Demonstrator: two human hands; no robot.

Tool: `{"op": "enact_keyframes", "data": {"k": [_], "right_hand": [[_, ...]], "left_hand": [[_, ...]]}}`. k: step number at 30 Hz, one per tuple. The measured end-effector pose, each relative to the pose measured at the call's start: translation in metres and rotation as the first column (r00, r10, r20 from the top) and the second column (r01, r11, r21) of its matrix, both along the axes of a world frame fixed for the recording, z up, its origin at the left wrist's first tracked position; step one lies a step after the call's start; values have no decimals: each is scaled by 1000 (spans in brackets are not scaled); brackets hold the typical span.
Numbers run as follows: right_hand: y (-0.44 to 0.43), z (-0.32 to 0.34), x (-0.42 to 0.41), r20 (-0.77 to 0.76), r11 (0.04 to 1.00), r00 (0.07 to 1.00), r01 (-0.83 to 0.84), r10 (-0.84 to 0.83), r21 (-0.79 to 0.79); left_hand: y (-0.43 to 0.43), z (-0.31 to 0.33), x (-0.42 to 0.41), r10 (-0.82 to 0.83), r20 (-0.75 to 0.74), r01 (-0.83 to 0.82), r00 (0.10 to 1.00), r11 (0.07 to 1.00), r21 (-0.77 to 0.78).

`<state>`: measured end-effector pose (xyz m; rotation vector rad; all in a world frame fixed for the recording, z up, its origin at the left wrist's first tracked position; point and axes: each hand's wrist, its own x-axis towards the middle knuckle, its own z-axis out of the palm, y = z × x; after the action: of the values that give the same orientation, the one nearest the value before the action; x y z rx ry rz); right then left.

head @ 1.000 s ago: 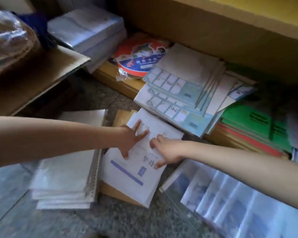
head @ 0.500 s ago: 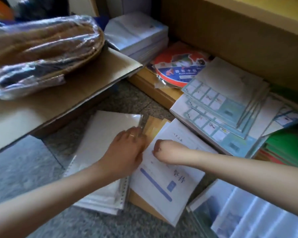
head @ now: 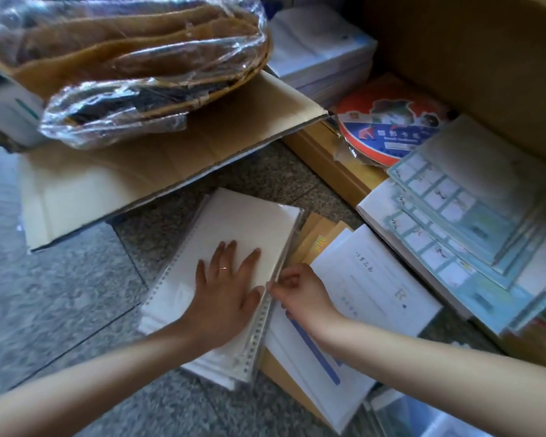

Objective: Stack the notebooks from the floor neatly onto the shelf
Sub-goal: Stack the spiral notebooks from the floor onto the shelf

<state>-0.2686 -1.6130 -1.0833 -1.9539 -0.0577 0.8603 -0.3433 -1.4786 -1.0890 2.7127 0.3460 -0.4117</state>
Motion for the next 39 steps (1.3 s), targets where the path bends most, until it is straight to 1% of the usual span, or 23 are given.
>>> {"op": "enact_keyframes", "data": {"k": [2, 3, 5, 6, 7, 8, 10, 13, 16, 18, 20, 21, 23, 24, 25, 27, 28, 30, 33, 35, 36, 39], "right_hand": [[-2, 3, -1, -34, 998, 998, -50, 51, 24], [-1, 4, -1, -49, 998, 997, -63, 65, 30], [0, 4, 1, -83, 997, 994, -64, 68, 46], [1, 4, 2, -99, 997, 993, -52, 57, 60], [2, 3, 3, -110, 997, 993, -40, 47, 72], [2, 1, 3, -108, 996, 993, -31, 39, 81], [1, -2, 2, -86, 993, 995, -30, 40, 112], [-3, -2, -1, -78, 985, 994, -57, 71, 162], [-3, -3, -8, -94, 977, 994, -37, 58, 212], [-7, -5, -12, -60, 975, 998, -6, 20, 220], [-14, -4, -13, -43, 976, 999, 41, -32, 216], [-19, -2, -13, -64, 969, 996, 80, -67, 235], [-33, 1, -14, -102, 947, 987, 151, -126, 284], [-42, 6, -14, -94, 935, 983, 177, -156, 306], [-52, 13, -14, -39, 927, 982, 188, -185, 323], [-73, 27, -14, 164, 925, 961, 154, -222, 348], [-84, 33, -14, 255, 920, 933, 153, -255, 362], [-108, 46, -13, 394, 901, 848, 196, -355, 388], [-142, 76, -9, 548, 869, 698, 230, -461, 438], [-159, 104, -8, 617, 845, 596, 231, -514, 482], [-166, 122, -5, 646, 828, 532, 230, -547, 512], [-178, 168, 15, 688, 797, 414, 205, -596, 568]], "left_hand": [[3, 0, 0, 73, -10, -73, 997, 997, -3], [8, 0, 1, 152, -16, -152, 988, 988, 2], [24, -1, 4, 385, -49, -385, 922, 923, -1], [33, -1, 4, 478, -80, -481, 875, 877, -17], [42, 0, 4, 535, -102, -541, 839, 840, -48], [49, -1, 2, 557, -112, -566, 823, 820, -85], [57, 1, -5, 538, -109, -549, 836, 827, -120], [56, 5, -9, 493, -70, -497, 867, 864, -77], [55, 7, -7, 527, -48, -529, 849, 845, -81], [57, 4, -6, 569, -102, -579, 816, 803, -142], [54, 1, -8, 619, -184, -643, 763, 699, -313], [49, 0, -9, 632, -199, -653, 749, 653, -384], [34, 0, -12, 650, -159, -641, 743, 623, -449], [24, 3, -14, 653, -116, -618, 749, 624, -478], [14, 10, -13, 642, -53, -570, 765, 635, -521], [-9, 31, -9, 595, 84, -424, 799, 657, -623], [-21, 44, -6, 566, 135, -348, 813, 659, -667], [-45, 71, 2, 506, 251, -184, 825, 661, -727], [-75, 106, 18, 374, 408, 62, 833, 669, -741], [-88, 130, 33, 325, 464, 170, 824, 639, -750], [-94, 146, 45, 311, 505, 230, 805, 620, -750], [-102, 194, 79, 282, 581, 339, 764, 589, -733]]}}
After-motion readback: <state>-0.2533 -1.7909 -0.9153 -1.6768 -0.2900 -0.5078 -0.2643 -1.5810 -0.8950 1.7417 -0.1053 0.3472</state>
